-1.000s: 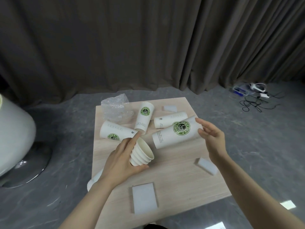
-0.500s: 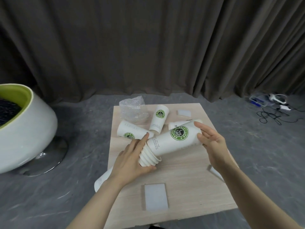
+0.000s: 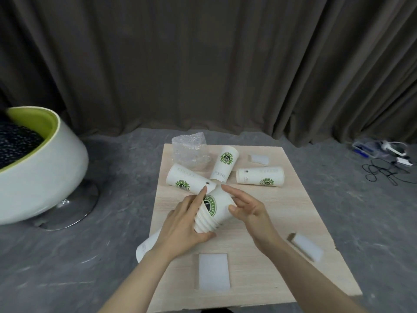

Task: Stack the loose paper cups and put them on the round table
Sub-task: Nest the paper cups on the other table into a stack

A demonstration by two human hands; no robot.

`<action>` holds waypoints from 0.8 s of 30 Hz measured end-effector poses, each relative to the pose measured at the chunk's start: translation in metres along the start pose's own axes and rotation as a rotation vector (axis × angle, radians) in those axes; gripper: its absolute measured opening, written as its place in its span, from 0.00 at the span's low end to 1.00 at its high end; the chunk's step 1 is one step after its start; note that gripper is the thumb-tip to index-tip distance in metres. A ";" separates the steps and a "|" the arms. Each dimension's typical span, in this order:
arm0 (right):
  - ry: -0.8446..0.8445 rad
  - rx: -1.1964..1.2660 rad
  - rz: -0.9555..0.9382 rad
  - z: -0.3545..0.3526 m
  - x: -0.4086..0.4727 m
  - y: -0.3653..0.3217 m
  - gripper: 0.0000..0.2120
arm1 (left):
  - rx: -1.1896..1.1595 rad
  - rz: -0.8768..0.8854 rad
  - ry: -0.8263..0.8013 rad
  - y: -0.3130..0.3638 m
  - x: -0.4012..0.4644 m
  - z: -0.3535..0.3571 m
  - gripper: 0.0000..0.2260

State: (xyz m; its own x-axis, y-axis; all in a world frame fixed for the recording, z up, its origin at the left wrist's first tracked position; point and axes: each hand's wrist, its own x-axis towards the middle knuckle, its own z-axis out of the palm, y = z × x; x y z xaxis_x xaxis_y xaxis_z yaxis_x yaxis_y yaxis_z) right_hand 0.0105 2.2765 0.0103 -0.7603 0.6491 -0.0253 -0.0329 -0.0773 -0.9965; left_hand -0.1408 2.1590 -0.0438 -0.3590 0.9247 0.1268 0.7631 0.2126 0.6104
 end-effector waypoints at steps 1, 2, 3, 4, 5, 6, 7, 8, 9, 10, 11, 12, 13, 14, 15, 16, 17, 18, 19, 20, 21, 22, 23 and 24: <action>-0.010 -0.006 0.016 0.004 0.000 0.002 0.23 | -0.014 -0.010 -0.009 0.000 0.000 0.001 0.50; -0.016 -0.016 0.030 0.007 0.000 0.005 0.24 | -0.029 -0.020 -0.020 -0.001 0.001 0.003 0.50; -0.016 -0.026 0.039 0.010 0.001 0.007 0.24 | -0.043 -0.032 -0.031 -0.001 0.002 0.004 0.51; -0.014 -0.032 0.043 0.011 0.001 0.009 0.25 | -0.053 -0.045 -0.045 -0.001 0.003 0.005 0.52; -0.013 -0.034 0.043 0.011 0.002 0.010 0.25 | -0.055 -0.056 -0.056 -0.002 0.005 0.006 0.52; -0.013 -0.034 0.044 0.010 0.004 0.010 0.26 | -0.050 -0.065 -0.062 -0.002 0.006 0.006 0.53; -0.015 -0.032 0.045 0.010 0.006 0.011 0.26 | -0.039 -0.071 -0.063 -0.002 0.008 0.006 0.54; -0.016 -0.028 0.047 0.009 0.008 0.011 0.27 | -0.026 -0.073 -0.063 -0.001 0.010 0.005 0.54; -0.018 -0.025 0.048 0.009 0.010 0.011 0.27 | -0.013 -0.071 -0.061 -0.001 0.013 0.005 0.54; -0.023 -0.025 0.049 0.009 0.012 0.012 0.27 | -0.005 -0.065 -0.060 0.000 0.015 0.004 0.54; -0.033 -0.032 0.052 0.009 0.014 0.012 0.27 | -0.003 -0.057 -0.057 0.001 0.018 0.004 0.53; -0.046 -0.041 0.057 0.009 0.015 0.013 0.28 | -0.006 -0.050 -0.056 0.003 0.021 0.003 0.53; -0.061 -0.048 0.060 0.009 0.017 0.015 0.28 | -0.008 -0.042 -0.054 0.005 0.025 0.003 0.53; -0.075 -0.052 0.064 0.009 0.019 0.016 0.28 | -0.008 -0.035 -0.053 0.006 0.028 0.004 0.53; -0.089 -0.053 0.067 0.008 0.021 0.018 0.28 | -0.010 -0.032 -0.050 0.007 0.031 0.004 0.53; -0.102 -0.051 0.068 0.006 0.023 0.018 0.28 | -0.014 -0.034 -0.045 0.008 0.033 0.005 0.52; -0.108 -0.046 0.065 0.002 0.025 0.017 0.28 | -0.021 -0.036 -0.036 0.008 0.035 0.006 0.52; -0.102 -0.051 0.054 -0.004 0.028 0.015 0.28 | -0.030 -0.040 -0.025 0.008 0.036 0.007 0.51; -0.081 -0.071 0.031 -0.013 0.034 0.014 0.27 | -0.043 -0.046 -0.014 0.008 0.038 0.007 0.51; -0.044 -0.111 0.003 -0.026 0.040 0.013 0.26 | -0.058 -0.055 -0.007 0.007 0.040 0.008 0.50; 0.010 -0.165 -0.021 -0.041 0.049 0.012 0.26 | -0.070 -0.063 0.000 0.007 0.042 0.007 0.50; 0.082 -0.221 -0.028 -0.059 0.059 0.013 0.25 | -0.078 -0.069 0.008 0.008 0.045 0.006 0.50; 0.160 -0.264 -0.019 -0.078 0.068 0.014 0.25 | -0.080 -0.072 0.016 0.009 0.047 0.005 0.50; 0.228 -0.293 -0.002 -0.098 0.078 0.016 0.25 | -0.078 -0.074 0.023 0.011 0.051 0.004 0.50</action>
State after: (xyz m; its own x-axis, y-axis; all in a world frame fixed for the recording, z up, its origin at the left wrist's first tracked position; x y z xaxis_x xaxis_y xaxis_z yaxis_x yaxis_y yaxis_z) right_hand 0.0142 2.4002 -0.0156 -0.5950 0.8037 -0.0078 0.1781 0.1224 -0.9764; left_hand -0.1483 2.2094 -0.0337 -0.4256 0.8997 0.0966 0.6903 0.2538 0.6776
